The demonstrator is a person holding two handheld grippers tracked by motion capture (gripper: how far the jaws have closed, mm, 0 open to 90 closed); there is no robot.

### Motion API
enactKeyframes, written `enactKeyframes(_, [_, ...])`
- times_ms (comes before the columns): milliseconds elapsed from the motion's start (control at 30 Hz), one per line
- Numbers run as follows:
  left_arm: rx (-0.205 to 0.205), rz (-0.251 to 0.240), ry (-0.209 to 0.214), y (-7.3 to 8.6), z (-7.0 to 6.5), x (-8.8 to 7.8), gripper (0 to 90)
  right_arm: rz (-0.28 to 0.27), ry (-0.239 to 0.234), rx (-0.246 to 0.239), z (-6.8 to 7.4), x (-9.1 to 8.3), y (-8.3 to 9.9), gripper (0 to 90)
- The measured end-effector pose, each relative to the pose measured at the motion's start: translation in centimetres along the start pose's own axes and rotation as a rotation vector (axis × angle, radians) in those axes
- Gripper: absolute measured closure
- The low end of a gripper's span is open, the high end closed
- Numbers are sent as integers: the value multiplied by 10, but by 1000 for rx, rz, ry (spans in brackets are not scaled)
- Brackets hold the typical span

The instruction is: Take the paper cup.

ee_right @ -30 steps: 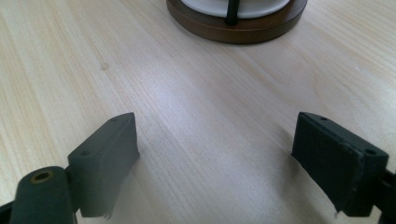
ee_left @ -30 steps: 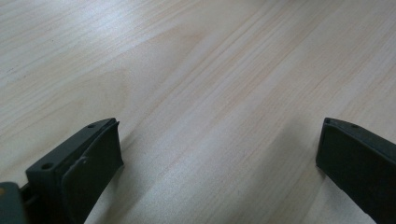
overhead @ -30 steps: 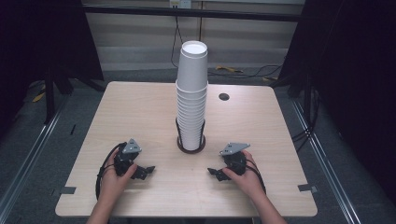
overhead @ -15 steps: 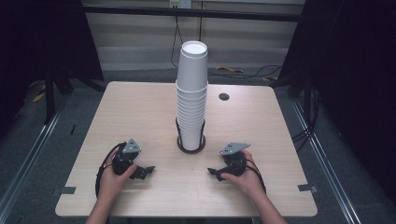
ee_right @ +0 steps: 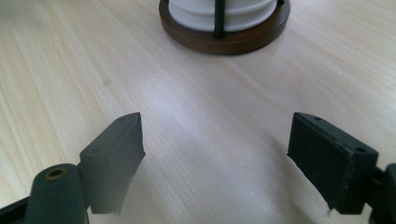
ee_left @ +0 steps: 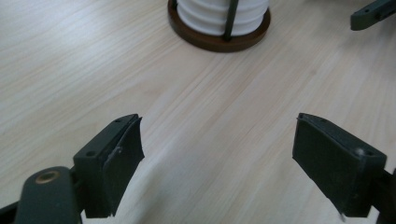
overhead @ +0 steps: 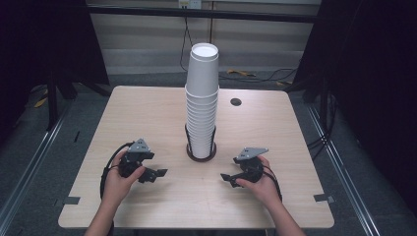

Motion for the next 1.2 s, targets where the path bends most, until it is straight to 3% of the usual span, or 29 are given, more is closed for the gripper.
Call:
enactKeyframes(167, [1, 3, 20, -22, -9, -7, 158, -45, 0, -9, -3, -9, -17, 185])
enactKeyframes(267, [-1, -8, 58, -38, -19, -12, 158, -60, 0, -13, -6, -15, -28, 188])
enactKeyframes(433, [25, -33, 67, -64, -27, -27, 158, -94, -9, -30, -13, -28, -54, 191])
enactKeyframes(667, [48, -25, 33, -99, -32, -44, 161, -129, 22, -60, -27, -44, -90, 191])
enactKeyframes(900, [65, -64, 48, -132, -42, -57, 166, -192, 33, -18, -41, -58, -116, 191])
enactKeyframes(1033, [72, -57, 67, -149, -48, -59, 164, -220, 28, 3, -49, -62, -131, 189])
enactKeyframes(1200, [82, -59, 71, -162, -51, -62, 164, -234, 30, -2, -54, -64, -147, 186])
Point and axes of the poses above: each handheld gripper's, and its own axes: x roughly forward along the jaws, y roughly out of its underside, z roughly to its left, the point moved 6 cm from there along x, roughly forward along the jaws, and after that the axes turned 15 degrees about -x, right-handed, at the moved point
